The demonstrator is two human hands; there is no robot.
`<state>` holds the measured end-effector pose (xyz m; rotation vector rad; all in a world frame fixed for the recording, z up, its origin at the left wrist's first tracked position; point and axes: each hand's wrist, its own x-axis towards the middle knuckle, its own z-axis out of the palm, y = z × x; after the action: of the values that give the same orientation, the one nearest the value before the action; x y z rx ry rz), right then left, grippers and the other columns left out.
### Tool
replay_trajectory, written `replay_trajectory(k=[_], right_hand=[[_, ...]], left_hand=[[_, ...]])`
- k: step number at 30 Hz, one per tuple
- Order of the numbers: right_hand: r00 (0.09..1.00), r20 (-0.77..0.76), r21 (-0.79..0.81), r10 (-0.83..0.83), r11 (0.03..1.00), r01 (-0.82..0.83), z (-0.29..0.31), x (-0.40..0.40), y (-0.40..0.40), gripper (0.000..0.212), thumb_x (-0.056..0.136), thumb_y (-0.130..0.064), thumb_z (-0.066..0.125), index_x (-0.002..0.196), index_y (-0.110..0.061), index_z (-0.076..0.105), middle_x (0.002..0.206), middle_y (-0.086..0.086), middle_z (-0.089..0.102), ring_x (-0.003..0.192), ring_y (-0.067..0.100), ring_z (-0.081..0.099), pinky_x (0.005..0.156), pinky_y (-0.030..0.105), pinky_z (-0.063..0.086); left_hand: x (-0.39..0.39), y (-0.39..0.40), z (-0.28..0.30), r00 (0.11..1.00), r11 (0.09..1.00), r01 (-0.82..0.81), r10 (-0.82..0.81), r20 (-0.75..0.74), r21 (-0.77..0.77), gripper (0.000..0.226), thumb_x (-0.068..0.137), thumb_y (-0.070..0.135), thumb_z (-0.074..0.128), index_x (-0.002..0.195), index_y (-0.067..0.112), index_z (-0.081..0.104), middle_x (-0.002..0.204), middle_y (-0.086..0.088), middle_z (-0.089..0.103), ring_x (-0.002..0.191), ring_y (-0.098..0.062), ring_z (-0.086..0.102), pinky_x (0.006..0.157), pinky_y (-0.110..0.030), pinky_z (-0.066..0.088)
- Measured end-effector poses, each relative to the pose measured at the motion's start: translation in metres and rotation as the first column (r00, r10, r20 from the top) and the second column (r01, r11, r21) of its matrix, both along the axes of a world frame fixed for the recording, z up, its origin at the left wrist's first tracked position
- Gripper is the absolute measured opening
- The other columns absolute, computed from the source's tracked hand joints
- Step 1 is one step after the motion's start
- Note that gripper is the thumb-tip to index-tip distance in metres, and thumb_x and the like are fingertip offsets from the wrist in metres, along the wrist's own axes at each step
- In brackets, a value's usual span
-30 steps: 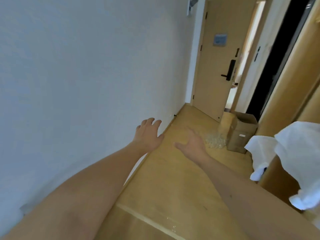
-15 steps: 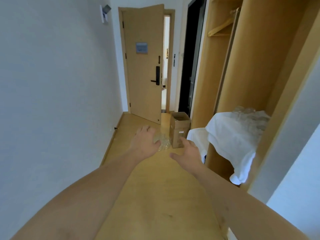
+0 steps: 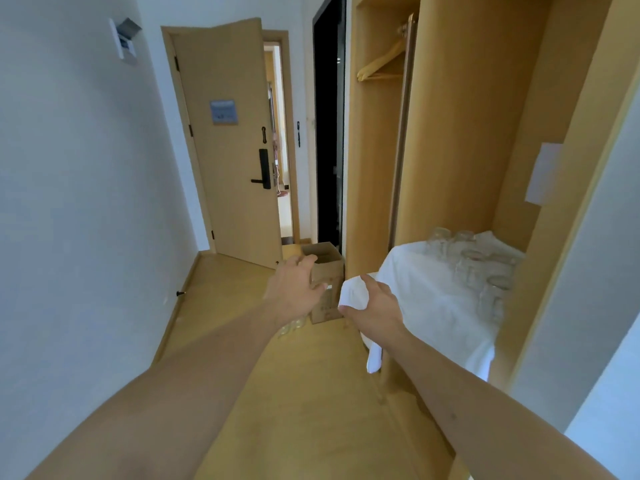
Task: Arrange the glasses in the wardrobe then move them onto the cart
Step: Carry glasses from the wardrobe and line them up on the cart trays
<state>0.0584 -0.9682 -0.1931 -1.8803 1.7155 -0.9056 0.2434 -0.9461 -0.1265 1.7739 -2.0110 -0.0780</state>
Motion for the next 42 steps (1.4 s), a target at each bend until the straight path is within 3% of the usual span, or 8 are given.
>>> replay_trajectory(k=[4,8,14,18,26,37,42], right_hand=[[0.998,-0.033,0.031,-0.050,0.998,0.051,-0.008,-0.018,-0.043,0.087,0.083,-0.056,0.070,0.156,-0.031,0.028,0.154,0.001,0.039,0.139,0.028,0.039,0.106,0.041,0.041],[0.992,-0.067,0.066,-0.109,0.991,0.114,-0.017,-0.027,-0.078,0.088,0.081,-0.057,0.068,0.155,-0.033,0.027,0.149,0.001,0.042,0.133,0.026,0.044,0.101,0.038,0.042],[0.959,-0.150,0.057,-0.241,0.966,0.252,-0.022,-0.039,-0.133,0.083,0.082,-0.053,0.068,0.153,-0.029,0.034,0.149,0.000,0.045,0.133,0.025,0.044,0.104,0.035,0.040],[0.921,-0.136,0.073,-0.366,0.923,0.378,-0.020,-0.044,-0.170,0.087,0.083,-0.051,0.070,0.156,-0.028,0.028,0.152,0.003,0.040,0.136,0.027,0.041,0.103,0.035,0.039],[0.833,-0.101,0.088,-0.544,0.829,0.552,-0.012,-0.026,-0.237,0.089,0.084,-0.048,0.073,0.157,-0.026,0.027,0.157,0.004,0.035,0.140,0.028,0.038,0.109,0.038,0.039],[0.707,-0.117,0.130,-0.697,0.695,0.707,-0.017,-0.032,-0.278,0.087,0.084,-0.048,0.074,0.157,-0.027,0.029,0.157,0.002,0.034,0.141,0.026,0.037,0.109,0.039,0.043],[0.682,-0.136,0.104,-0.718,0.675,0.731,-0.006,-0.057,-0.305,0.087,0.084,-0.045,0.075,0.156,-0.027,0.031,0.157,0.001,0.034,0.141,0.026,0.037,0.109,0.038,0.040]], left_hand=[[-0.018,-0.051,-0.009,0.999,0.999,0.044,-0.044,-0.002,0.016,0.061,0.097,0.040,0.061,0.150,0.017,0.041,0.145,-0.009,0.048,0.131,-0.030,0.045,0.102,-0.046,0.047],[-0.035,-0.102,-0.026,0.992,0.991,0.129,-0.129,0.007,0.024,0.056,0.094,0.040,0.065,0.142,0.017,0.049,0.138,-0.007,0.053,0.127,-0.027,0.047,0.099,-0.045,0.049],[-0.051,-0.188,-0.039,0.968,0.967,0.251,-0.251,-0.002,0.039,0.063,0.094,0.047,0.061,0.150,0.022,0.041,0.146,-0.005,0.047,0.134,-0.029,0.043,0.103,-0.049,0.046],[-0.058,-0.249,-0.043,0.923,0.922,0.384,-0.384,-0.017,0.059,0.062,0.096,0.045,0.061,0.150,0.024,0.040,0.149,-0.006,0.044,0.137,-0.027,0.039,0.106,-0.039,0.040],[-0.061,-0.352,-0.037,0.825,0.819,0.563,-0.566,-0.010,0.109,0.063,0.097,0.043,0.059,0.152,0.022,0.036,0.150,-0.006,0.041,0.137,-0.030,0.037,0.109,-0.046,0.039],[-0.085,-0.435,-0.046,0.709,0.702,0.703,-0.705,-0.025,0.118,0.064,0.096,0.045,0.059,0.152,0.022,0.037,0.151,-0.005,0.041,0.139,-0.030,0.035,0.107,-0.046,0.040],[-0.112,-0.467,-0.047,0.681,0.674,0.730,-0.731,-0.040,0.111,0.054,0.094,0.042,0.063,0.141,0.020,0.047,0.137,-0.006,0.052,0.128,-0.031,0.045,0.100,-0.046,0.046]])
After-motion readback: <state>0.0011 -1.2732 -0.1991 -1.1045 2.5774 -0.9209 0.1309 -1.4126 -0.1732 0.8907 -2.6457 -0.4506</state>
